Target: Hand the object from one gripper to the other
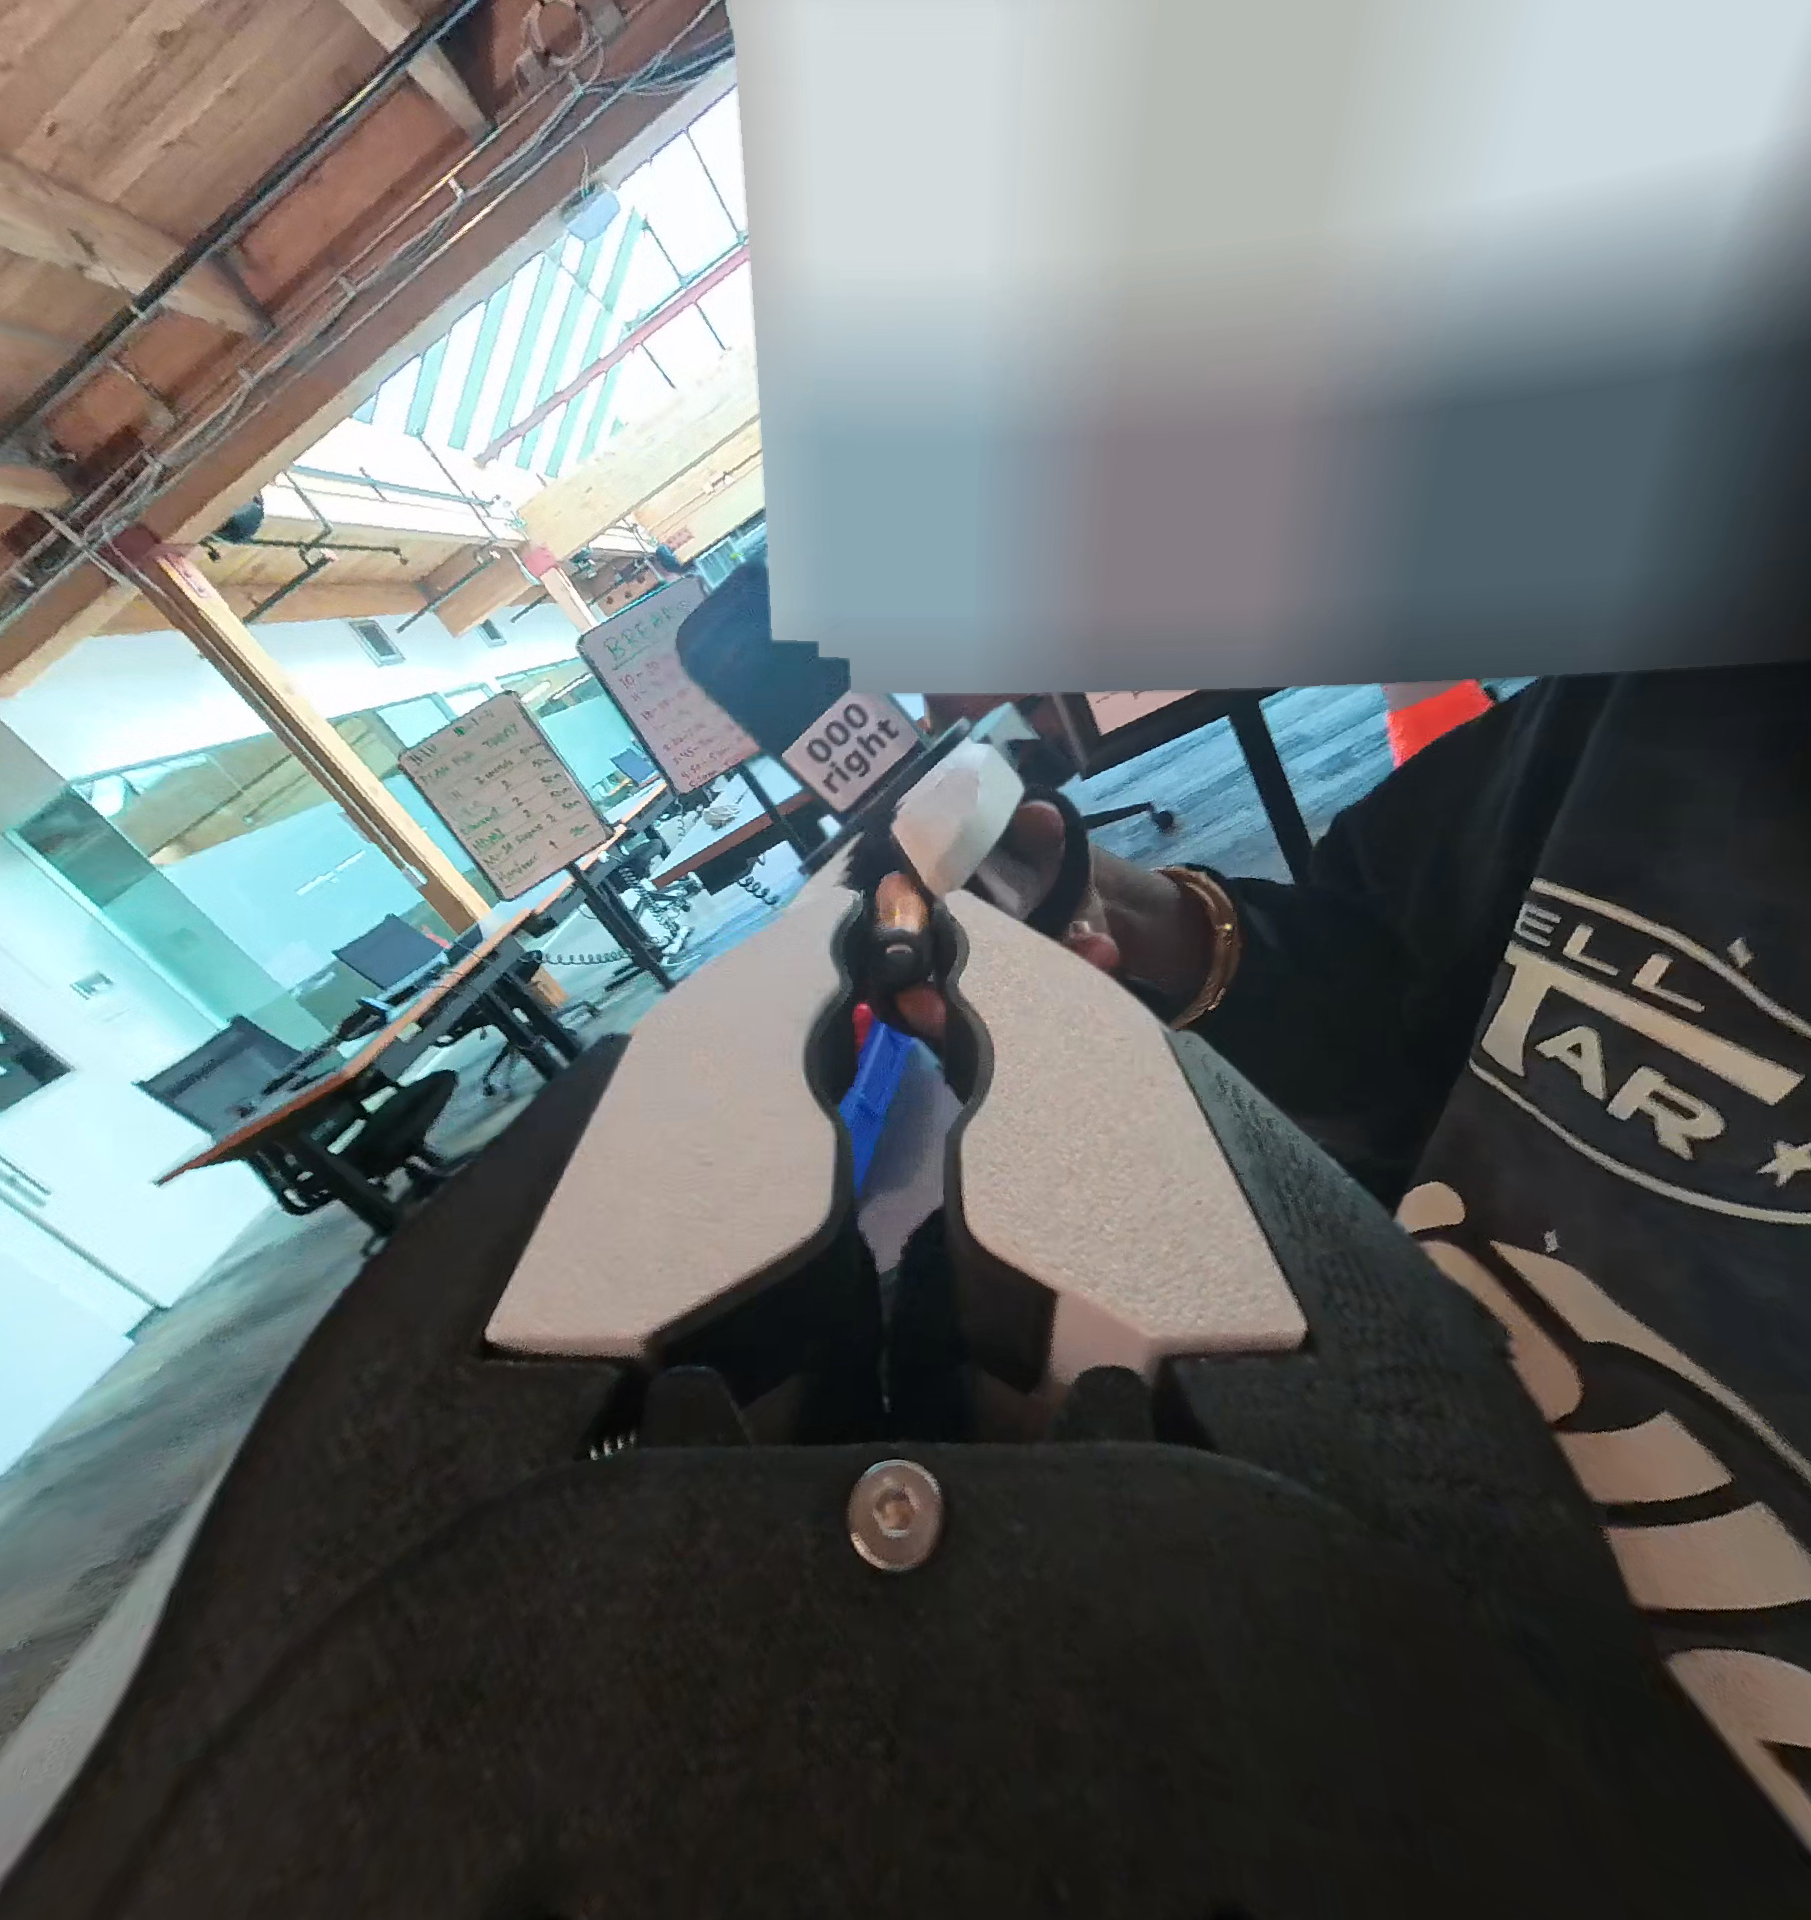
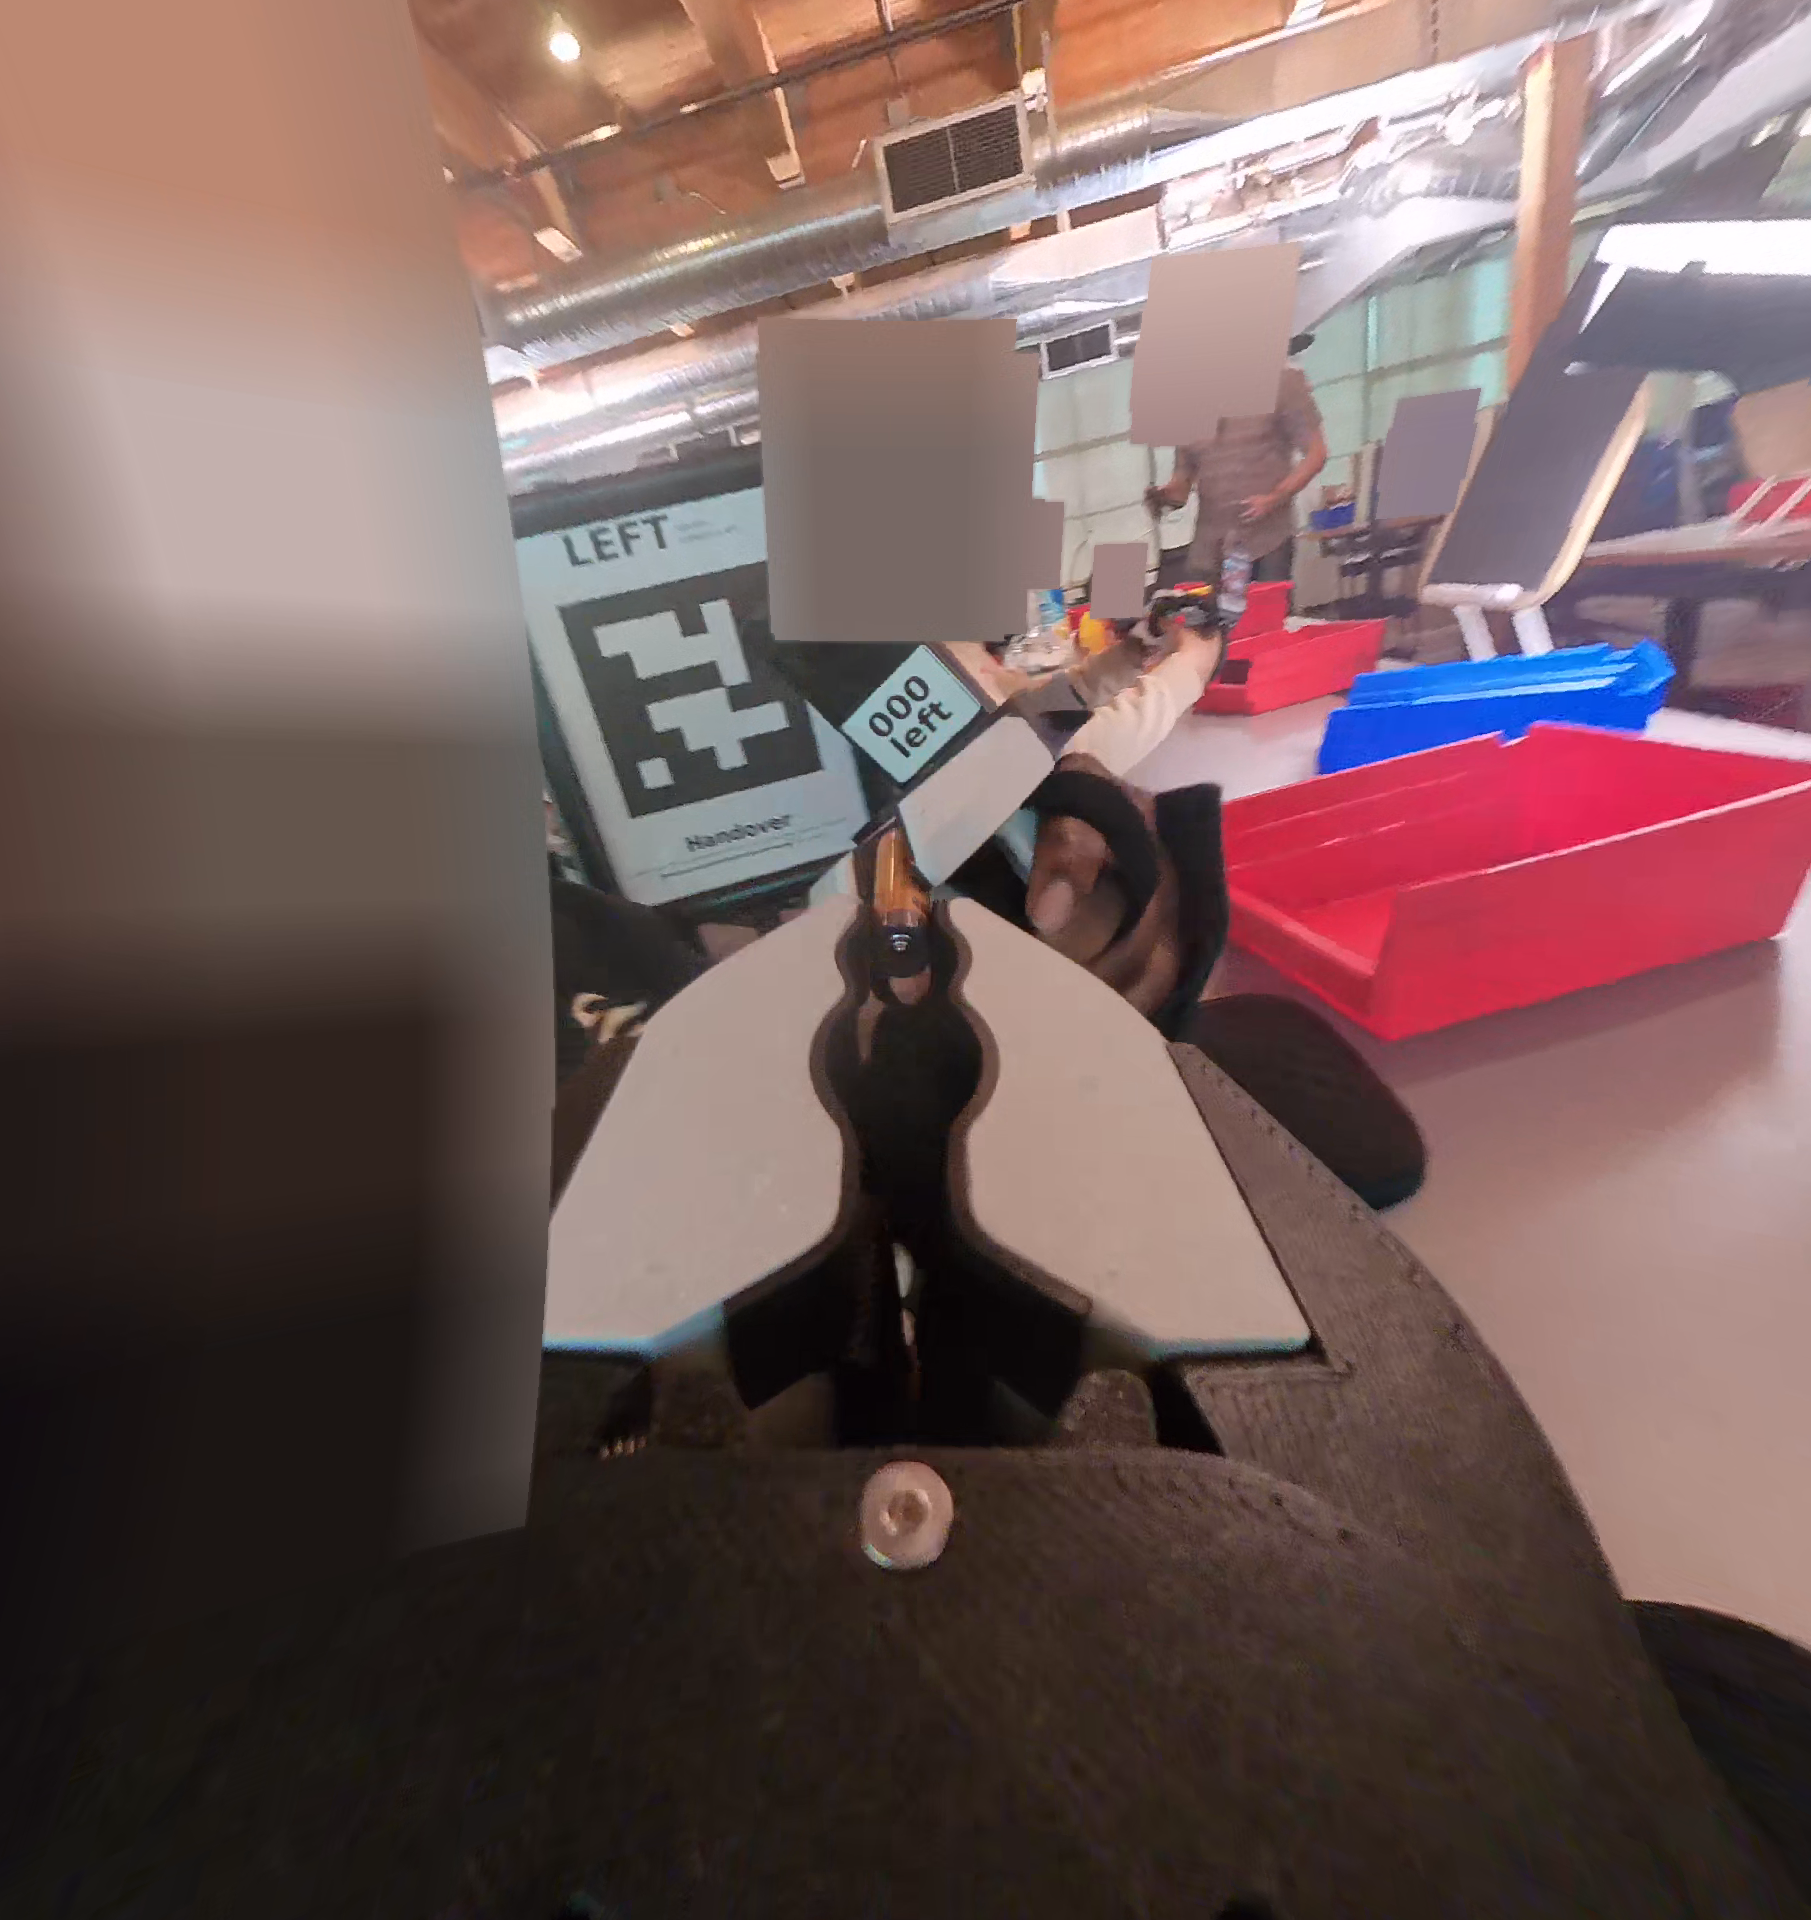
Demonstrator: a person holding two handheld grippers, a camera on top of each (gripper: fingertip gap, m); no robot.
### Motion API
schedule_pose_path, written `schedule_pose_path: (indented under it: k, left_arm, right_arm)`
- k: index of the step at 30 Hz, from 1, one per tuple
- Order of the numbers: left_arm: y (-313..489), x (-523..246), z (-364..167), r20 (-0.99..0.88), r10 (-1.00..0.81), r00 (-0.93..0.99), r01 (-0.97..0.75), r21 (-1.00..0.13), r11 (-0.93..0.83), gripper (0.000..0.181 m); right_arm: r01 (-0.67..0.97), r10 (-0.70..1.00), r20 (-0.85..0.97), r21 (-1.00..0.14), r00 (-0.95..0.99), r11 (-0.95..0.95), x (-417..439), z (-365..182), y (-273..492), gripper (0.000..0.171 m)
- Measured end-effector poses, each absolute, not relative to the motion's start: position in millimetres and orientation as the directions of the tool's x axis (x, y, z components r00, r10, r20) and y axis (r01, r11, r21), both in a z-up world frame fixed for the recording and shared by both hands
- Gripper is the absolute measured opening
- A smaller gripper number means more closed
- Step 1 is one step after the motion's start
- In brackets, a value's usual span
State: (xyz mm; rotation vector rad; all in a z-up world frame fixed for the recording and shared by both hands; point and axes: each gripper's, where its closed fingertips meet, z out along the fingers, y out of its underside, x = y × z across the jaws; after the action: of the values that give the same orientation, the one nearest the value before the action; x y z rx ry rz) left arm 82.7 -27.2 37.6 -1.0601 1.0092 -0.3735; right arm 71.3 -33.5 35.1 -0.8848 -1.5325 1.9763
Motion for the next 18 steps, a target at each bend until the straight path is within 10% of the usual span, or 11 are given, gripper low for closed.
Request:
schedule_pose_path:
  k: [1, 18]
  left_arm:
    - [-27.5, 82.9, 38.0, -0.479, -0.705, 0.522, -0.172, -0.869, 0.463, 0.011]
    - [-34.1, 90.4, 29.9, -0.389, -0.804, 0.449, -0.133, -0.919, 0.371, 0.013]
  right_arm:
    - [-0.026, 0.74, -0.139, -0.978, -0.658, -0.207, 71.2, 35.3, -33.1, 0.011]
    - [-0.376, 0.606, 0.768, -0.634, -0.206, 0.675, 80.5, 28.6, -39.4, 0.011]
